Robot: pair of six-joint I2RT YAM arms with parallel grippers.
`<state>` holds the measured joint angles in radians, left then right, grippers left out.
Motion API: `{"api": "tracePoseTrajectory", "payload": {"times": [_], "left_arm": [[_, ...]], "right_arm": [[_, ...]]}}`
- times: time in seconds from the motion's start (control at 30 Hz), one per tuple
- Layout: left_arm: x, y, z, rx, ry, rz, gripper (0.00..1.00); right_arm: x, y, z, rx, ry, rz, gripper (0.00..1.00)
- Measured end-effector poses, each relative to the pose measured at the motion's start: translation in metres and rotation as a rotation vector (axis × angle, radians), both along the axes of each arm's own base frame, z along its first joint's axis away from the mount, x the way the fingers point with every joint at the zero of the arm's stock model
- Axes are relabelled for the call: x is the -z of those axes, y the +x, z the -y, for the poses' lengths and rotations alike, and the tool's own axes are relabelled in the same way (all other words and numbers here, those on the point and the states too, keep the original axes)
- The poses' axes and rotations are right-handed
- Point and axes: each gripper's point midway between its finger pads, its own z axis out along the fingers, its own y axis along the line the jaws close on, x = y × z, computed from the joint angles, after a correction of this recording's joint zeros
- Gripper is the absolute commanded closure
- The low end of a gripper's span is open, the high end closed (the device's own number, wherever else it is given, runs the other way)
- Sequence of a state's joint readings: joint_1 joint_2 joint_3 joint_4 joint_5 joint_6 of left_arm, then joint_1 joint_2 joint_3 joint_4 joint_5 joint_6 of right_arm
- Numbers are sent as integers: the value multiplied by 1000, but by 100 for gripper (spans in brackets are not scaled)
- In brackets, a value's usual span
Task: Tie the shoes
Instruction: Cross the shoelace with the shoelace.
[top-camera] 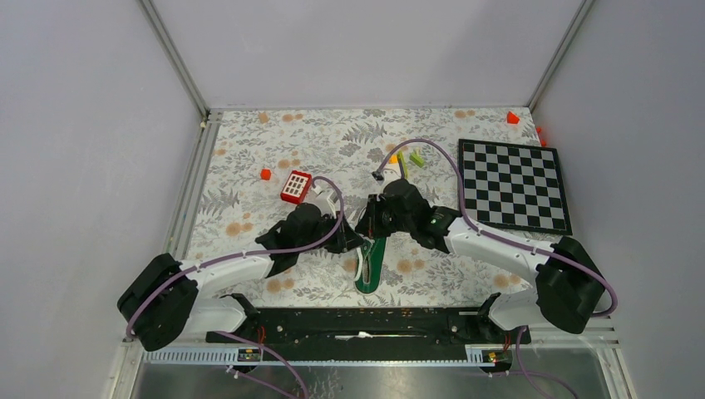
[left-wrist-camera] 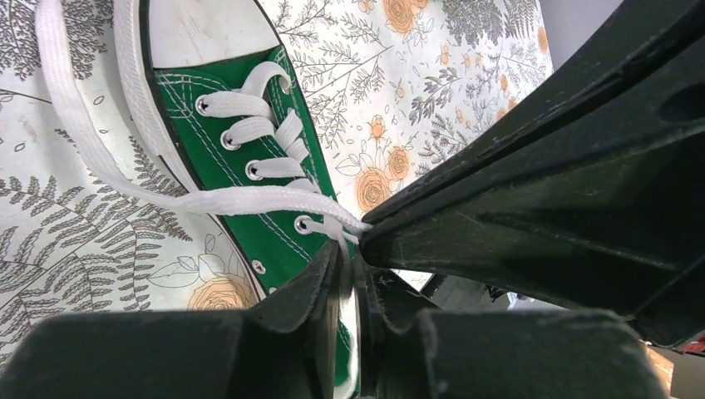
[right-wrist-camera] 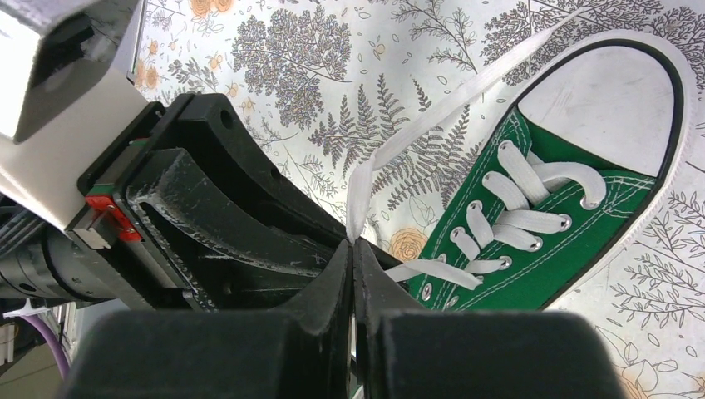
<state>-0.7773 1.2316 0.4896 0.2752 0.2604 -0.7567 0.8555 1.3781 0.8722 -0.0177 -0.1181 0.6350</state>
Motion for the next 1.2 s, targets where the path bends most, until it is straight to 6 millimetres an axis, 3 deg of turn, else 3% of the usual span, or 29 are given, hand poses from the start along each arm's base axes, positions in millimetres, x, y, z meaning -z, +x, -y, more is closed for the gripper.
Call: {"api": "tracePoseTrajectory", "payload": {"times": [0.1,0.23,0.5,0.6,0.77,0.83,0.87,1.1,1.2], "left_arm": [[-1,1,-3,-7,11,12,100],[2,1,-5,-12,30,16,100],[4,1,-6,-11,36,12,100],[3,1,-6,-11,37,11,100],[-1,4,-3,-10,35,13,100],[-1,5,-1,-10,37,11,100],[-1,6,-1,-11,38,10,100],[-3,9,0,-19,53,-1,100],[-1,8,-2,-26,71,-18,100]], "right_arm": [[0,0,-1,-4,2,-2,99],[-1,1,-2,-4,2,-5,76],[-22,3,6,21,-7,32,46],[-41,4,20,57,-7,87,46],[-70,5,47,127,15,196,61],[-63,3,58,136,-4,206,66],[-48,1,63,127,-44,194,67],[18,-22,66,9,-165,62,69],[32,-31,67,-12,-160,29,69]]}}
